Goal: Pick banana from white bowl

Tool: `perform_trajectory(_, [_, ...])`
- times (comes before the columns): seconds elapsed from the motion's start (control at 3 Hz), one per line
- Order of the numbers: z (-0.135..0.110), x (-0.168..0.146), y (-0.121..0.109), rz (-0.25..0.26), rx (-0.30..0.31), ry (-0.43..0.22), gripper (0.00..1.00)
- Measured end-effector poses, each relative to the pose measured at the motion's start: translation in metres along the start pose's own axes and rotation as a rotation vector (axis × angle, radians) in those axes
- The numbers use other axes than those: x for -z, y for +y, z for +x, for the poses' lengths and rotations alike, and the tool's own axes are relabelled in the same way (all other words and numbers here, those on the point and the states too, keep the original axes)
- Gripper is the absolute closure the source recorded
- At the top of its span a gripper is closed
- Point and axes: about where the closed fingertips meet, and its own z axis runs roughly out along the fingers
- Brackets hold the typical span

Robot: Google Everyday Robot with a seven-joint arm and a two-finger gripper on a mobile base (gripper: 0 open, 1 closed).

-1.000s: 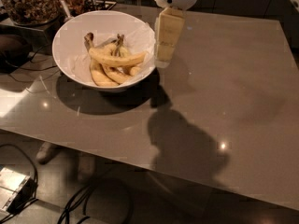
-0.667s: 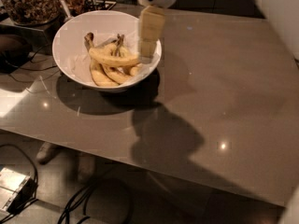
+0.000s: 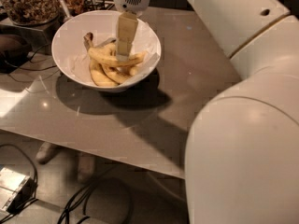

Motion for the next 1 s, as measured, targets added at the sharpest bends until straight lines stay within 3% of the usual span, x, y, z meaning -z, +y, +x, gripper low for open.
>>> perform_trajectory(0.67, [-0.012,-0.054,-0.015,-0.114,-0.04,-0.051,0.13])
perform_trajectory(1.0, [-0.001,-0.072,-0.013,-0.163,-0.086,-0.069,0.23])
